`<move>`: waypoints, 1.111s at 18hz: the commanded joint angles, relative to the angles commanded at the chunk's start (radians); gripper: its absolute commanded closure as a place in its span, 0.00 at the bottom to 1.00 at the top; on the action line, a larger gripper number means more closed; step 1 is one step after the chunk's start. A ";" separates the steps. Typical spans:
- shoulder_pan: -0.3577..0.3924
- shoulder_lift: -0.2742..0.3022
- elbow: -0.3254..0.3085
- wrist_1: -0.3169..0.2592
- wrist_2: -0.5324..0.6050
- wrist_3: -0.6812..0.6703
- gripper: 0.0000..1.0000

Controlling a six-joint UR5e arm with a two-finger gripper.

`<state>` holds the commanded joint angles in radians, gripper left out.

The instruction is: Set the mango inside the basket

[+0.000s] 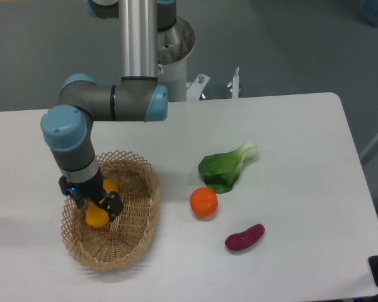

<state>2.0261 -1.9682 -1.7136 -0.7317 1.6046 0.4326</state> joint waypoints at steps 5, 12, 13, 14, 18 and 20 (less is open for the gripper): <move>0.133 0.035 0.075 -0.024 0.005 0.128 0.00; 0.370 0.138 0.084 -0.233 -0.054 0.440 0.00; 0.394 0.138 0.084 -0.239 -0.058 0.478 0.00; 0.413 0.140 0.088 -0.247 -0.058 0.514 0.00; 0.476 0.157 0.109 -0.334 -0.058 0.644 0.00; 0.509 0.190 0.109 -0.373 -0.067 0.715 0.00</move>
<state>2.5355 -1.7781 -1.6045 -1.1043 1.5371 1.1471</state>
